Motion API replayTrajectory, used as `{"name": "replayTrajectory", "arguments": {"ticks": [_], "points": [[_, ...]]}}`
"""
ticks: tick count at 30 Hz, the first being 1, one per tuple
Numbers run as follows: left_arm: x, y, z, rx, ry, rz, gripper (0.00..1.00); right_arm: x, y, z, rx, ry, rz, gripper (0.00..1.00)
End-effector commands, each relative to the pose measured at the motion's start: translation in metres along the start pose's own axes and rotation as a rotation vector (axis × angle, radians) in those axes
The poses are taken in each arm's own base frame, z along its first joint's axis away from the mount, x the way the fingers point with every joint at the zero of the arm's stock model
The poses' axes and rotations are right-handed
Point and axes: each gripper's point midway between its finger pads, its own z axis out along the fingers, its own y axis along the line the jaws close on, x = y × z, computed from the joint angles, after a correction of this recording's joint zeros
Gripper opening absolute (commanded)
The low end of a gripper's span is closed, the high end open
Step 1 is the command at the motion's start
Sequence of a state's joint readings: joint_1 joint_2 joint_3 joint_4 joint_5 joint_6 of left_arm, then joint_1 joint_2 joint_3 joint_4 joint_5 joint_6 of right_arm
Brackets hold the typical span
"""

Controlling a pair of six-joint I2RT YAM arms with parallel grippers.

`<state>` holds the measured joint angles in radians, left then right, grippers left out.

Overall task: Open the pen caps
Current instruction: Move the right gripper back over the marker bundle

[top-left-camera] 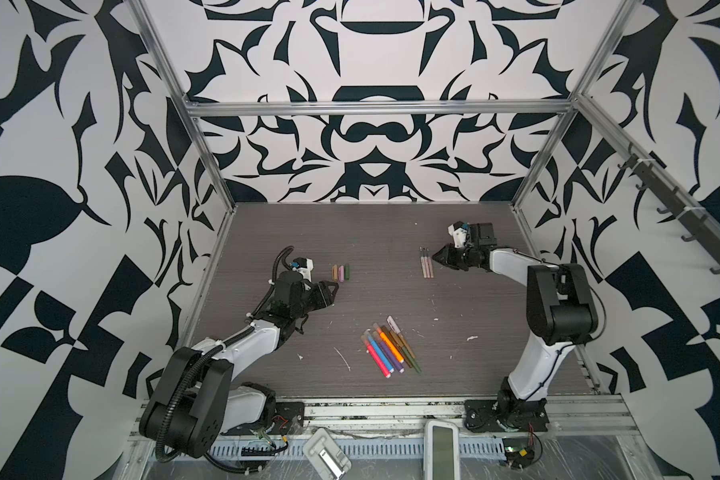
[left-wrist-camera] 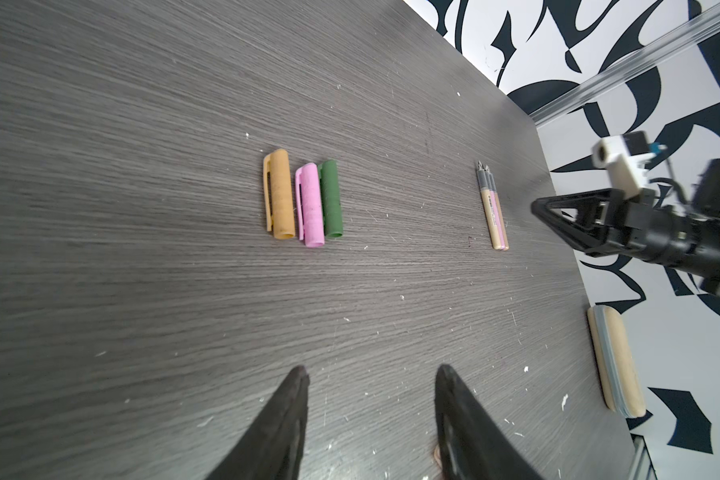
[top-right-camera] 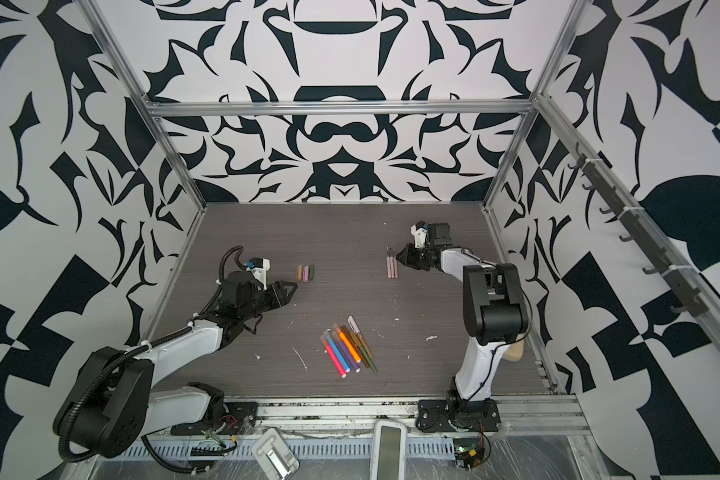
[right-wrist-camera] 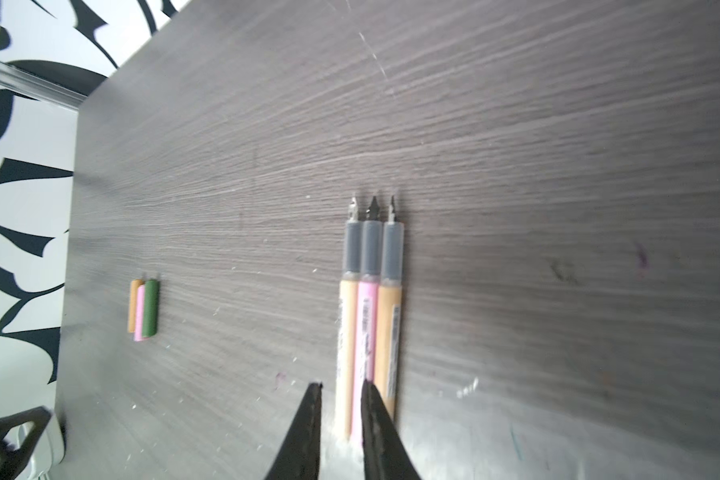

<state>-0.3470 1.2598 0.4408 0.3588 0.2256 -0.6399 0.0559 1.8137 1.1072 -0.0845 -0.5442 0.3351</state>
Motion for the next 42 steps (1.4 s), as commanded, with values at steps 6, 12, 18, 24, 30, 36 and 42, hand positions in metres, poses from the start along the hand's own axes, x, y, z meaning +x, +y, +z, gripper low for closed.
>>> {"name": "replayTrajectory", "arguments": {"ticks": [6,12,18,24,30,36,42], "points": [[-0.009,-0.006,0.001,0.018,-0.018,-0.001,0.52,0.103,0.063,-0.041,0.017,0.113,-0.142,0.21],[-0.003,-0.001,0.010,0.006,0.021,-0.017,0.52,0.206,0.095,-0.073,0.052,0.175,-0.278,0.22],[-0.002,0.000,0.012,0.001,0.031,-0.025,0.51,0.254,0.091,-0.077,0.055,0.198,-0.275,0.22],[-0.002,0.002,0.015,-0.008,0.039,-0.033,0.51,0.271,0.085,-0.063,0.067,0.239,-0.296,0.22],[-0.001,0.003,0.016,-0.012,0.041,-0.037,0.51,0.283,0.083,-0.056,0.093,0.274,-0.333,0.22],[-0.003,0.003,0.016,-0.015,0.042,-0.039,0.51,0.284,0.083,-0.054,0.101,0.275,-0.347,0.22],[-0.002,0.003,0.017,-0.015,0.047,-0.039,0.51,0.286,0.085,-0.051,0.099,0.291,-0.354,0.22]]}}
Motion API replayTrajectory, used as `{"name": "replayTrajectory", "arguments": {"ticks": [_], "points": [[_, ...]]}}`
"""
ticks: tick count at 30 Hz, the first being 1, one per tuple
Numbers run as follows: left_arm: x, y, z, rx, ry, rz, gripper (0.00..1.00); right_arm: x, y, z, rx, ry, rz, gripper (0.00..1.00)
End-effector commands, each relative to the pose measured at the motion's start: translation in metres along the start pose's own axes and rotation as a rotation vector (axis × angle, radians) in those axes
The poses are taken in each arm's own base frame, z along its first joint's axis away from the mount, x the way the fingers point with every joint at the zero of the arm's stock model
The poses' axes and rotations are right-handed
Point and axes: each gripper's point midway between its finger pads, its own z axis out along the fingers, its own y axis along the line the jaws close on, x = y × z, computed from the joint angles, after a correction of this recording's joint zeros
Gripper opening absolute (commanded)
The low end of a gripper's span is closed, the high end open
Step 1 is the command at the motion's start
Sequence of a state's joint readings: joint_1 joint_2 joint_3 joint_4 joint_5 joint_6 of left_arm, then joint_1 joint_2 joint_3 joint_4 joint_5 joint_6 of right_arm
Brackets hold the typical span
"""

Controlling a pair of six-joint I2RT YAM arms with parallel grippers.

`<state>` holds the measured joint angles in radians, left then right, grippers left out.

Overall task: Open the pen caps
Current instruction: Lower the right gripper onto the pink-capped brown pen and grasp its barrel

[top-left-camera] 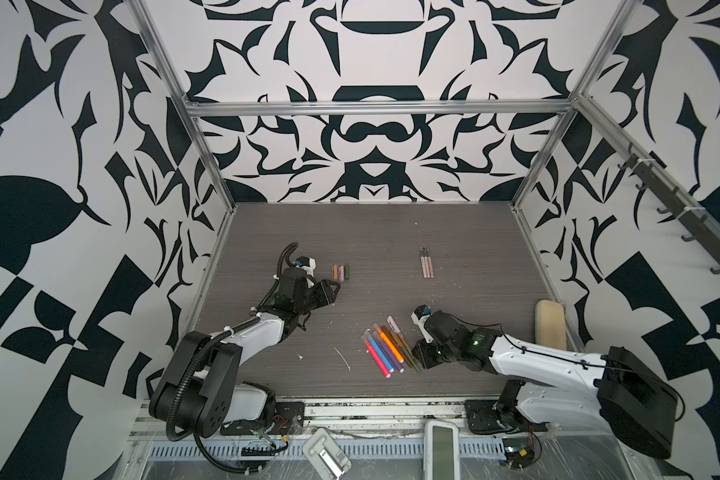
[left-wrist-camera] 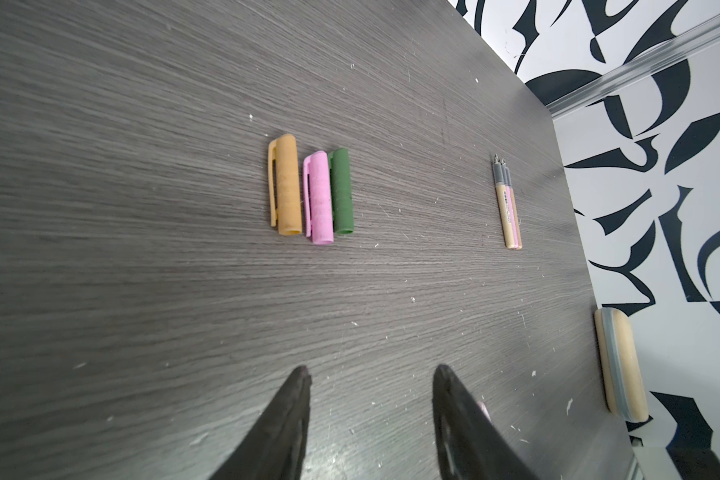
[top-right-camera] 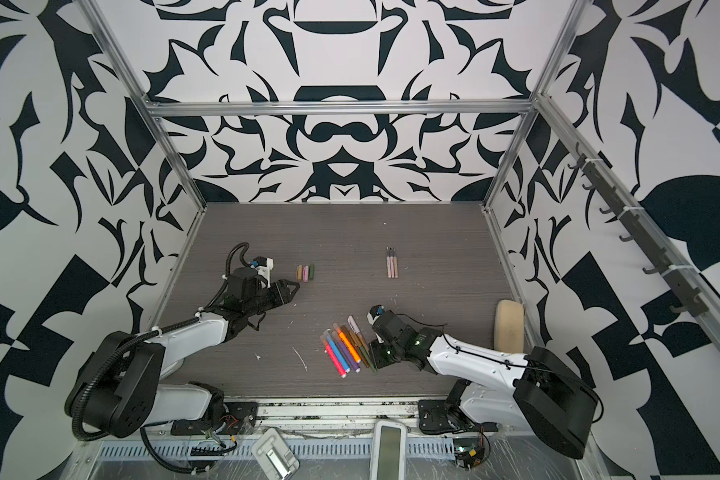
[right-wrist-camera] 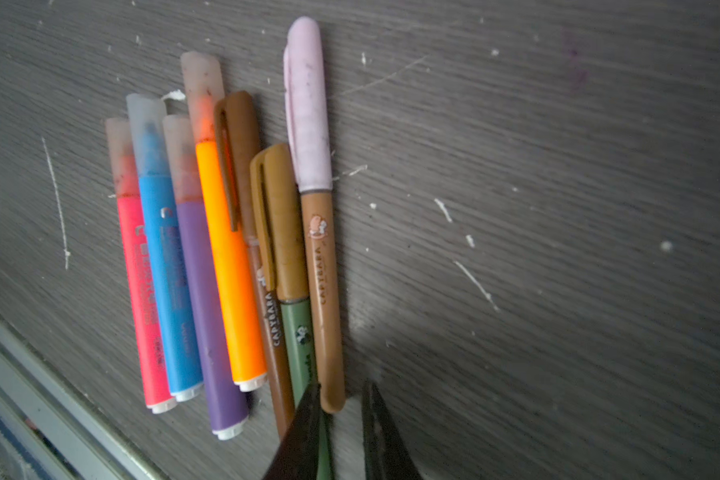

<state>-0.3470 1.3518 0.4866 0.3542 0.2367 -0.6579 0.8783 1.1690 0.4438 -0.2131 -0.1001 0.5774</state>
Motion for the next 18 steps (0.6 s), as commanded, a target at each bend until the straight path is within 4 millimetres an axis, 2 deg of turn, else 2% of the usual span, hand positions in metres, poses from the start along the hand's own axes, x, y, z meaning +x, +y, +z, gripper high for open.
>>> {"name": "replayTrajectory", "arguments": {"ticks": [1,9,14,18], "points": [[-0.005,-0.003,0.002,0.004,0.002,-0.005,0.51,-0.011,0.006,-0.002,-0.005,-0.031,-0.002,0.22],[-0.005,-0.003,0.002,0.004,0.002,-0.005,0.51,-0.009,0.004,0.005,0.020,-0.005,-0.001,0.22],[-0.005,-0.003,0.002,0.005,0.002,-0.005,0.51,-0.010,-0.012,0.003,0.117,-0.007,0.036,0.22],[-0.004,-0.003,0.001,0.005,0.003,-0.005,0.51,-0.014,-0.013,0.001,0.134,-0.012,0.025,0.21]]}}
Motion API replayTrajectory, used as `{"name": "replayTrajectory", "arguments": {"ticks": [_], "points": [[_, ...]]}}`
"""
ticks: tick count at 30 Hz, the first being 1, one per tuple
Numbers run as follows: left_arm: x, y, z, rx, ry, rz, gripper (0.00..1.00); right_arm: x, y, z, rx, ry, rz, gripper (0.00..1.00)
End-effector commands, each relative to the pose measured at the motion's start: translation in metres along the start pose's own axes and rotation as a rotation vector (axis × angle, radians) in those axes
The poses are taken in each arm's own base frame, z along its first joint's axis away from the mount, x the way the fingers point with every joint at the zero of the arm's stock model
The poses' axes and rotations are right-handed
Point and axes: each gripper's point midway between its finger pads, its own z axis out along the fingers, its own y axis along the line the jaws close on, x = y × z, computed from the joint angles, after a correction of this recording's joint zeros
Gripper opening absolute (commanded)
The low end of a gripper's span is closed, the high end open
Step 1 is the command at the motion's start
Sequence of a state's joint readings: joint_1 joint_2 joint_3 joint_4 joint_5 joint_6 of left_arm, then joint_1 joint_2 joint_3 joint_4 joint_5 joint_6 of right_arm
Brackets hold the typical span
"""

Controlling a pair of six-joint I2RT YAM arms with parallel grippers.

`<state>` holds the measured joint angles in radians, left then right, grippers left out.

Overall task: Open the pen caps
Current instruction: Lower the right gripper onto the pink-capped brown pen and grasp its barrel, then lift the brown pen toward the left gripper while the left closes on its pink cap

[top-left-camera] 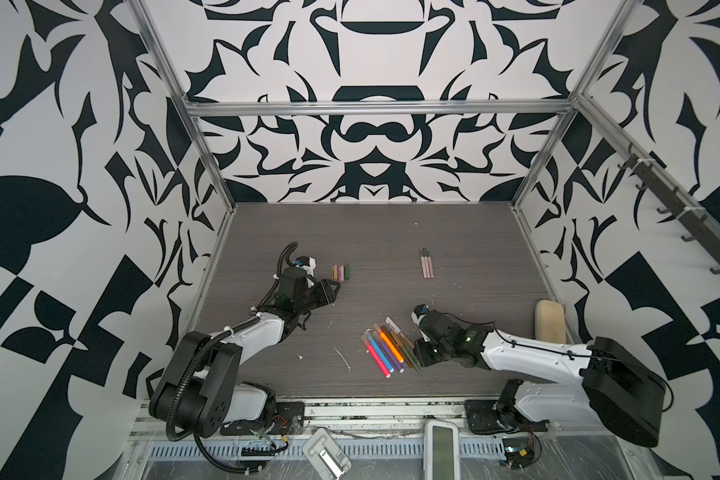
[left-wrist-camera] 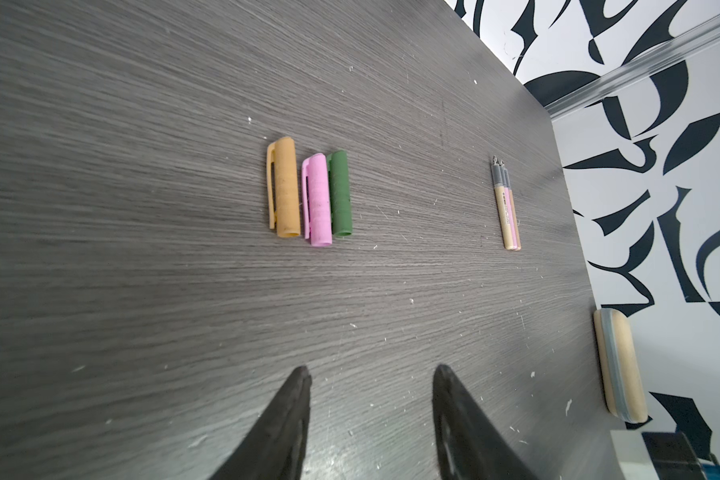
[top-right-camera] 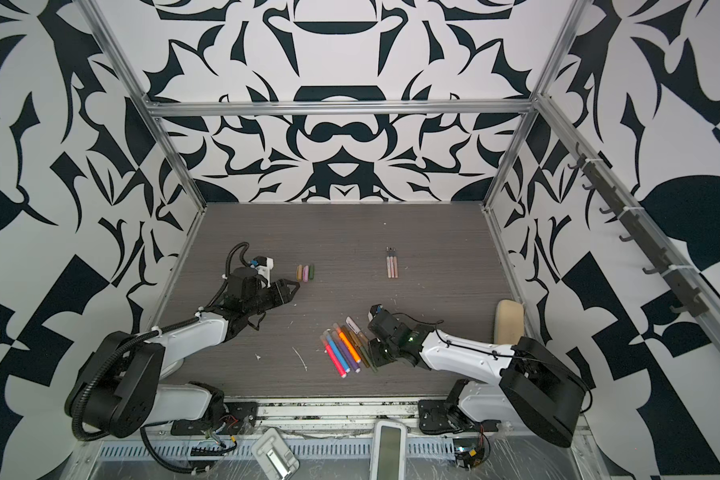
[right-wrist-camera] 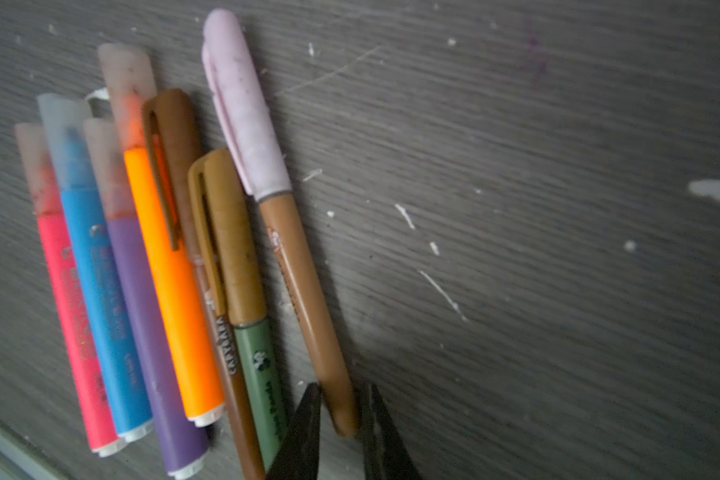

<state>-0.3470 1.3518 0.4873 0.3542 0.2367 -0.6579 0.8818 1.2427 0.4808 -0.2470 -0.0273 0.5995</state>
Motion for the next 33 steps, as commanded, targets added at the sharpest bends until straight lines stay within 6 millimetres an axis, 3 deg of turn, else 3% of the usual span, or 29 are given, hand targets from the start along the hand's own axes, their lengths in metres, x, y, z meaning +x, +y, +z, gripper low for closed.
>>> {"name": "replayTrajectory", "arguments": {"ticks": [1,10,14,23,27,33], "points": [[-0.004,-0.003,0.001,0.006,0.003,-0.005,0.51,-0.013,0.001,-0.007,0.036,-0.029,-0.005,0.22],[-0.004,-0.003,0.000,0.008,-0.003,-0.003,0.51,-0.010,0.006,0.005,0.057,0.076,-0.106,0.25],[-0.005,-0.003,-0.001,0.007,-0.006,-0.001,0.51,-0.011,0.005,0.005,0.074,0.086,-0.115,0.20],[-0.007,-0.005,-0.003,0.000,-0.005,-0.004,0.50,-0.028,0.008,-0.015,0.091,0.035,-0.138,0.09],[0.001,-0.031,-0.002,0.034,0.064,0.007,0.56,-0.037,0.019,-0.029,0.052,0.013,-0.157,0.08],[0.052,-0.102,0.014,0.054,0.200,0.121,0.60,-0.048,0.052,-0.051,-0.117,-0.029,-0.171,0.08]]}}
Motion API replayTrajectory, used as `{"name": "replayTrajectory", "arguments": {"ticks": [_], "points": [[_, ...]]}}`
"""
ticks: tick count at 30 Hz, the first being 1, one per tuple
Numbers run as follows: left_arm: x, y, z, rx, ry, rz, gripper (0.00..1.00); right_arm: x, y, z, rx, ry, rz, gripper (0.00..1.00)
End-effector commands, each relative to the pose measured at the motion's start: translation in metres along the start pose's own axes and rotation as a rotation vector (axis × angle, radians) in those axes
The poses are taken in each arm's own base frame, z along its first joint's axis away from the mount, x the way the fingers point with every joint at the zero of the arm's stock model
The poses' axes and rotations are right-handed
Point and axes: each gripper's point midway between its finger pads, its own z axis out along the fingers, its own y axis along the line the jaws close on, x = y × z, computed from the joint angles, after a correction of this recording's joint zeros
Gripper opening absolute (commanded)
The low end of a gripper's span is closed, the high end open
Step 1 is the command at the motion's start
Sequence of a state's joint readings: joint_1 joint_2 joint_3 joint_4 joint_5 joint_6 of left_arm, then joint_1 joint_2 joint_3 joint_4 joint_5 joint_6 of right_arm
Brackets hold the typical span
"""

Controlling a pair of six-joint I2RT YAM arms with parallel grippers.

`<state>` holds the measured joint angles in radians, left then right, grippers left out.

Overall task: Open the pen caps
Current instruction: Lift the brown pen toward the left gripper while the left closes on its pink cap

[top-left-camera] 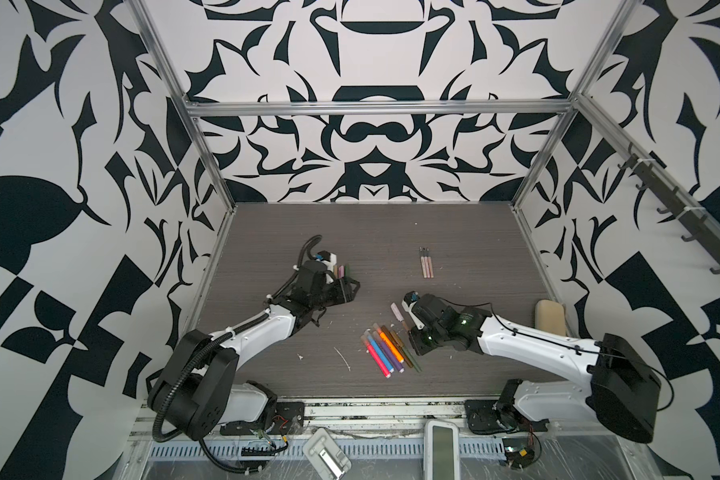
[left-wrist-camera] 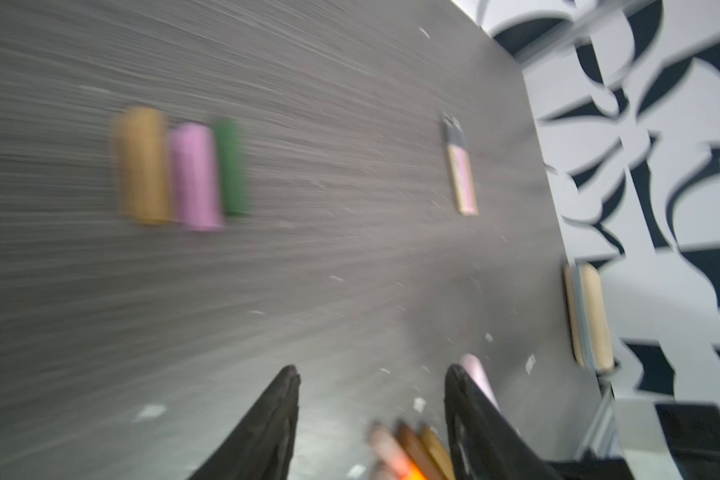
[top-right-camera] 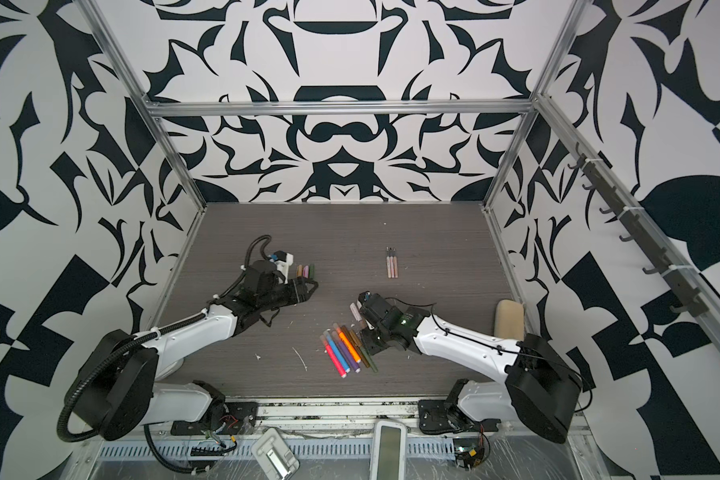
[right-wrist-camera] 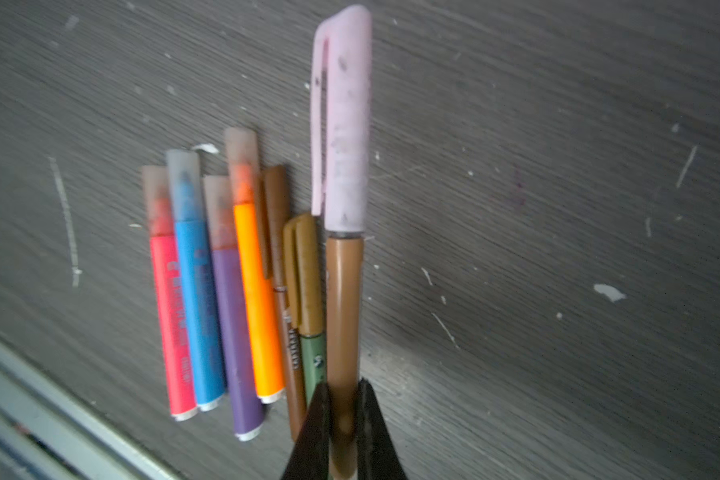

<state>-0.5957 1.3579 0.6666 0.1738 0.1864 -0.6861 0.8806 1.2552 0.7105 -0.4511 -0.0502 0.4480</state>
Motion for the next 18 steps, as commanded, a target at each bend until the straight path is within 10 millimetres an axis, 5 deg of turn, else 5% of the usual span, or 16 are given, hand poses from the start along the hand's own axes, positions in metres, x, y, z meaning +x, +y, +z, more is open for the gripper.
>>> {"name": "replayTrajectory", "arguments": {"ticks": [1,6,18], "points": [[0.026,-0.025,0.012,-0.038,0.094,0.019,0.59,-0.016,0.023,-0.019,-0.111,-0.047,-0.015,0.08],[0.045,-0.046,0.022,-0.011,0.164,-0.016,0.59,-0.026,0.034,-0.033,-0.180,-0.108,0.005,0.08],[0.056,-0.063,0.030,0.096,0.198,-0.213,0.56,-0.036,0.032,-0.047,-0.201,-0.155,0.019,0.08]]}}
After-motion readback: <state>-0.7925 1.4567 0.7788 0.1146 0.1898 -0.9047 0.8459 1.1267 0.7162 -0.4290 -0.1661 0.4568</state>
